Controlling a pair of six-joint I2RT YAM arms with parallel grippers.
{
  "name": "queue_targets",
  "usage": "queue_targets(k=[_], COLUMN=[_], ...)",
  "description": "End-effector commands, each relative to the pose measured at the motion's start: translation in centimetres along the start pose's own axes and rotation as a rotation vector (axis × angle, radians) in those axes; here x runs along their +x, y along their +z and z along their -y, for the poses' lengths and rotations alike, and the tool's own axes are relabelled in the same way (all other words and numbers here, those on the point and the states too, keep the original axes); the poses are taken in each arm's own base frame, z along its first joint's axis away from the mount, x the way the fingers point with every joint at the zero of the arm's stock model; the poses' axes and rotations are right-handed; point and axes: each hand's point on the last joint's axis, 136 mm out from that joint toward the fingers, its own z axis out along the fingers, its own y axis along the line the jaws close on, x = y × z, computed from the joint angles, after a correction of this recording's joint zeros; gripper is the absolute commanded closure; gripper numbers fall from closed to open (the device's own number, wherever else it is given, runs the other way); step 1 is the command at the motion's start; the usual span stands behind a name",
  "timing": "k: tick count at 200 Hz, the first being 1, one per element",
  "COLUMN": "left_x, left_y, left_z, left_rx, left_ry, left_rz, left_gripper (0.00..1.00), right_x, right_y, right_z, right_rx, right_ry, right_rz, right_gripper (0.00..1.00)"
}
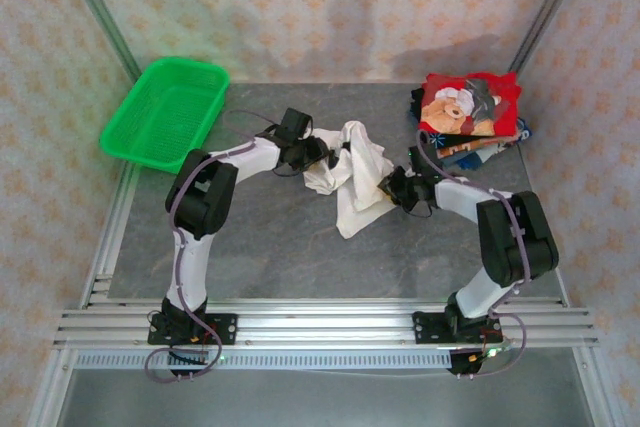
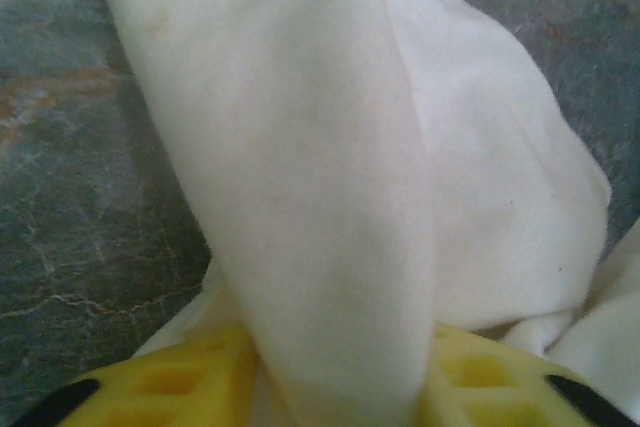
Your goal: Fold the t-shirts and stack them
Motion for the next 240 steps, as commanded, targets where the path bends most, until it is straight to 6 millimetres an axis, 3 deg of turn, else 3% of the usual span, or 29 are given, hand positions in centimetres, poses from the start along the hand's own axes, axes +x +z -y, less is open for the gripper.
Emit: queue_targets(k=[1, 24, 52, 93, 97, 136, 172, 202, 240], left_x=[-0.6, -1.9, -3.6, -6.8, -7.4, -10.7, -12.9, -13.2, -11.5], left_y=[-0.9, -3.0, -5.7, -10.1, -11.7, -19.1, -28.2, -35.5, -42.9], left_z=[0.1, 0.6, 1.3, 1.6, 2.4, 4.1, 6.5, 8.0, 9.3], left_rx=[-0.042, -0.043, -0.051, -0.028, -0.006, 0.036, 0.08, 0.13, 0.179], left_ry=[0.035, 0.049, 0.082, 0.077, 0.084, 0.122, 0.191, 0.229, 0.318], left_rz=[0.019, 0.066, 0.115, 0.212, 0.241, 0.377, 0.533, 0.655, 0.775], left_gripper=[0.7, 0.79, 0.9, 0.97, 0.97, 1.0, 1.0, 1.0, 1.0], right_x=[-3.1, -3.7, -3.2, -3.5, -3.6, -4.7, -5.8, -5.9, -5.0], right_y=[-2.3, -6.2, -10.5, -17.4, -18.0, -23.8, -29.5, -34.4, -40.5], right_z=[-4.6, -7.6, -9.5, -11.7, -11.9, -15.0, -19.0, -22.0, -24.5], right_rx=[-0.083, -0.082, -0.064, -0.018, -0.009, -0.005, -0.076, -0.163, -0.284], right_ry=[-0.05, -0.141, -0.227, -0.367, -0.381, -0.516, -0.586, -0.607, -0.611], right_rz=[0.106, 0.135, 0.152, 0.256, 0.267, 0.401, 0.545, 0.653, 0.776], right_gripper=[0.96, 1.0, 1.0, 1.0, 1.0, 1.0, 1.0, 1.0, 1.0])
